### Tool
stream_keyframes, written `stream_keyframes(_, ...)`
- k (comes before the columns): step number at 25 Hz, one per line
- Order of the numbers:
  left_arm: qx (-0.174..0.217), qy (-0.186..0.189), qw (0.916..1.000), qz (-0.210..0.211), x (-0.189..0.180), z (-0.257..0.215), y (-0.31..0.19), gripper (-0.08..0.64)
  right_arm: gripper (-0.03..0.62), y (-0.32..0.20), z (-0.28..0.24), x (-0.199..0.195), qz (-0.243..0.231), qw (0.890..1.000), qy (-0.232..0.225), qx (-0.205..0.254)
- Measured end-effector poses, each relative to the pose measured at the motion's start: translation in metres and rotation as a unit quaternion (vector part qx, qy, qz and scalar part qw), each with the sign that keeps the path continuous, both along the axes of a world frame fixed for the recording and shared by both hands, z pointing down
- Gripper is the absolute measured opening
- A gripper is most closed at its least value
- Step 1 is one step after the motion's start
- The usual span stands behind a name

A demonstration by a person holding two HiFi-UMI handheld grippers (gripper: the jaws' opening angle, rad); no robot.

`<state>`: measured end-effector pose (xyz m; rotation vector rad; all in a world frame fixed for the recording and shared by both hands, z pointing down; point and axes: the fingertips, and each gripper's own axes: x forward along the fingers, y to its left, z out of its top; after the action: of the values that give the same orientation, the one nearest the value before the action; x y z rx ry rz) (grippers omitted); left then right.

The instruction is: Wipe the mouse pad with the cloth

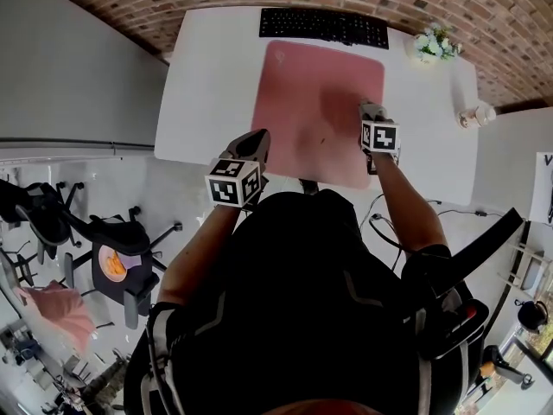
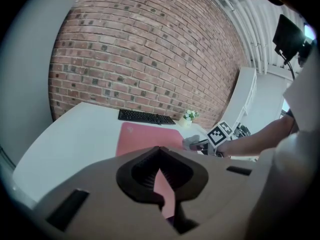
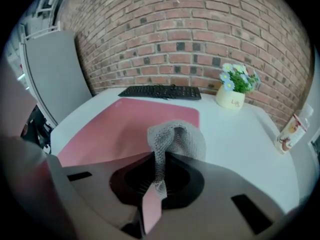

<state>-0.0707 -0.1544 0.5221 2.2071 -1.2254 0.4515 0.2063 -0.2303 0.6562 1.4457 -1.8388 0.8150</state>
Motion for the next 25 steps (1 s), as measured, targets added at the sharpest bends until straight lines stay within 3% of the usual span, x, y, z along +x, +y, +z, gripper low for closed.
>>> stream_keyframes(6,-0.002,-0.004,0.9990,-0.045,-0.025,-0.002,0.006,0.005,0.030,-0.026,-0.038,-0.104,-0.104,0.992,-0.055,0.038)
stream_keyframes(15,-0.005,-0.027,0.9903,-0.136,-0.082,-0.004,0.018,0.005,0.031,-0.058,-0.026,-0.246,-0.214,0.971,-0.103,0.017)
stream_keyframes(20,-0.013,-0.043,0.9852,-0.165,-0.098,-0.008,0.022,0.005,0.030,-0.078,0.000,-0.284,-0.241,0.967,-0.085,0.004)
stream_keyframes(25,-0.029,-0.047,0.9834,-0.173,-0.098,-0.003,0.027,0.005,0.030,-0.088,0.024,-0.289,-0.251,0.965,-0.074,-0.015)
